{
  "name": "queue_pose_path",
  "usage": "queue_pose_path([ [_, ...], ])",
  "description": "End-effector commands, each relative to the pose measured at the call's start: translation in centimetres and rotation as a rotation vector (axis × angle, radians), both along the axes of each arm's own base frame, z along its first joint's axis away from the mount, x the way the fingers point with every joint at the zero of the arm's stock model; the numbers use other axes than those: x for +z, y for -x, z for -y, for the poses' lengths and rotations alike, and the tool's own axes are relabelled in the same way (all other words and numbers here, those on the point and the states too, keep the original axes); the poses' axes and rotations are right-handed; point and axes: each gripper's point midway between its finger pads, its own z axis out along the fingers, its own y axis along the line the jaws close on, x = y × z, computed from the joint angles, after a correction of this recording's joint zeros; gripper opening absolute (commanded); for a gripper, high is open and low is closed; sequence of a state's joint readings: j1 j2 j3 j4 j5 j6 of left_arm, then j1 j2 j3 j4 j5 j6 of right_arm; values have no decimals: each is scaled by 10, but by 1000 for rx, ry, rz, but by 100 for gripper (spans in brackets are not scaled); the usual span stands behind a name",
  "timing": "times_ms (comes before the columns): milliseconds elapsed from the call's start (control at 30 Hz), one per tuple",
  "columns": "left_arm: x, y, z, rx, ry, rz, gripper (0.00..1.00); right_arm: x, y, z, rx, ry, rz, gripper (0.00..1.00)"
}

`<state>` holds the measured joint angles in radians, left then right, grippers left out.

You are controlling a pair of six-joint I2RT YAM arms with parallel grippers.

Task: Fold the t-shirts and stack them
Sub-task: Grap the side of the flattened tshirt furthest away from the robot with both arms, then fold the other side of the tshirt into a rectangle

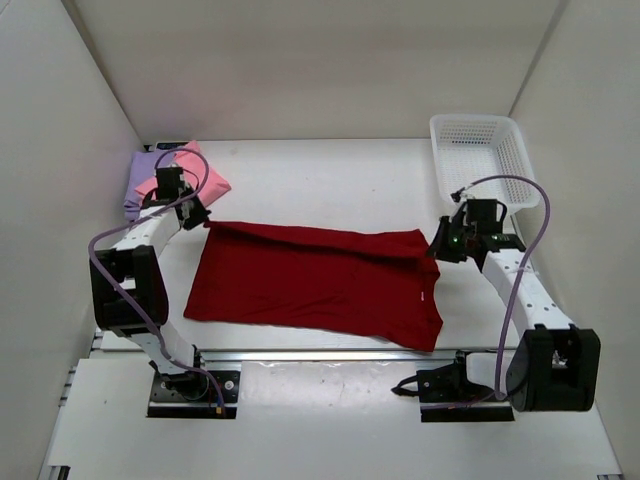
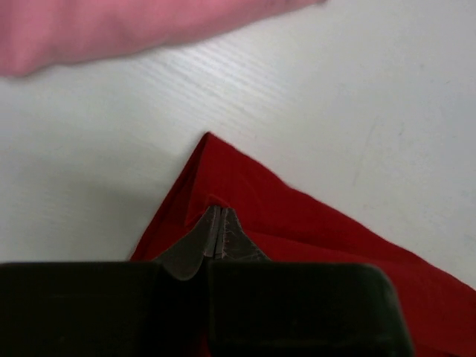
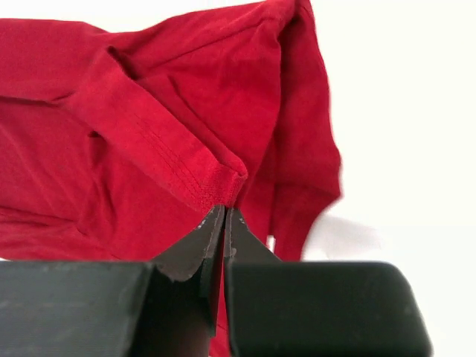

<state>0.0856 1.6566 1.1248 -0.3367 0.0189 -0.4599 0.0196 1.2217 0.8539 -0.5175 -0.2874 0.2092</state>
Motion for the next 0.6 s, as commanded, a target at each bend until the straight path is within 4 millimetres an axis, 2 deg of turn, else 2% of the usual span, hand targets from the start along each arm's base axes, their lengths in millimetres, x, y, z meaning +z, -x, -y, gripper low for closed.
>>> queue_pose_path([
  [0, 2, 12, 4, -27, 10, -1, 0, 5, 7, 3, -3, -9, 51, 0],
  [167, -3, 16, 4, -31, 0, -14, 0, 1, 25, 19, -59, -17, 51, 0],
  [267, -1, 19, 8, -39, 62, 0, 0, 8, 34, 25, -81, -1, 66, 0],
  [300, -5, 21, 6, -27, 77, -14, 0, 10, 37, 23, -82, -4, 65, 0],
  [333, -1, 20, 5, -19, 84, -1, 0, 12, 38, 23, -81, -4, 71, 0],
  [400, -1, 25, 11, -42, 72, -10, 0, 10, 44, 21, -69, -11, 55, 0],
  [467, -4, 29, 7, -28, 33, -21, 0, 4, 54, 17, -44, -15, 10, 0],
  [567, -19, 43, 3, -12, 59, -69, 0, -1, 70, 24, -72, 16, -52, 0],
])
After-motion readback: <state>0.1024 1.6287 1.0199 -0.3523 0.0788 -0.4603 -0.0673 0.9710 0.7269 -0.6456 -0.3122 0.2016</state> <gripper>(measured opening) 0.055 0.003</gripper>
